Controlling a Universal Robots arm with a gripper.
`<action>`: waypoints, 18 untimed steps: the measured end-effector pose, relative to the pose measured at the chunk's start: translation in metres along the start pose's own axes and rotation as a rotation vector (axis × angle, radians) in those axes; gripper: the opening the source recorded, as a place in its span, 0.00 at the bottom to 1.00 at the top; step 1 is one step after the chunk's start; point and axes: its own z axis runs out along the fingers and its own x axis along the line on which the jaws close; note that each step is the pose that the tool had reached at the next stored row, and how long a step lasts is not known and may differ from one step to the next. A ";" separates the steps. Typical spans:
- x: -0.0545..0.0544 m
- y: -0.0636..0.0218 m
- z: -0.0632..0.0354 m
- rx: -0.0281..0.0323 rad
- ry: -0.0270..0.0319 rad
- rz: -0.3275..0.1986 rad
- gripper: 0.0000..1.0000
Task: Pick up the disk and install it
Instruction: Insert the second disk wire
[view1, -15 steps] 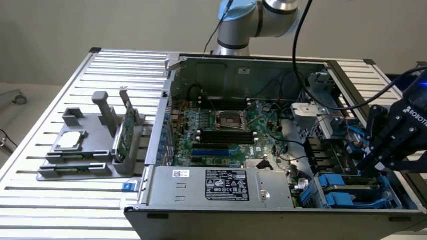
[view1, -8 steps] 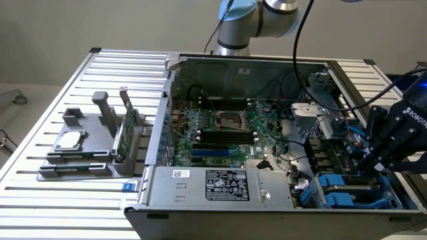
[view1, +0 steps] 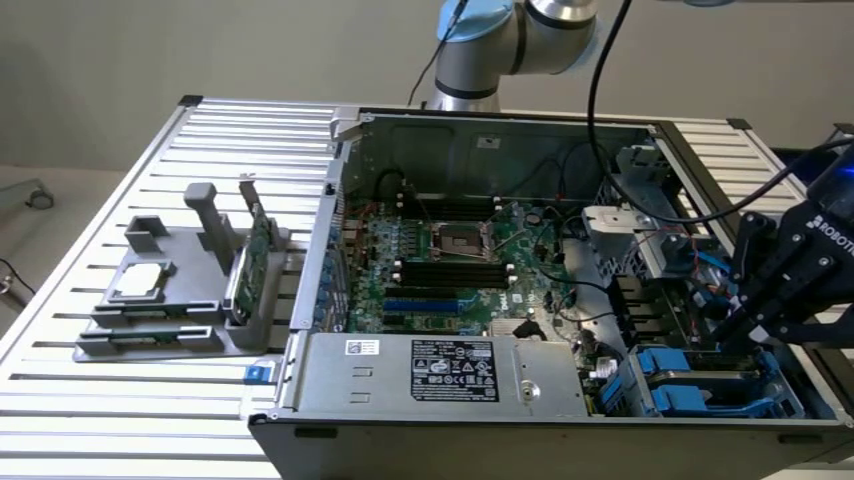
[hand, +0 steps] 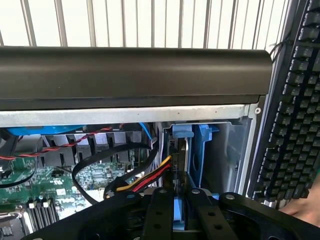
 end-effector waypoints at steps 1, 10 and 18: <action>0.000 0.0003 0.0001 0.0007 0.0001 0.000 0.16; 0.000 0.0017 0.0013 0.0055 0.0003 0.002 0.16; 0.000 0.0030 0.0019 0.0144 0.0007 0.003 0.16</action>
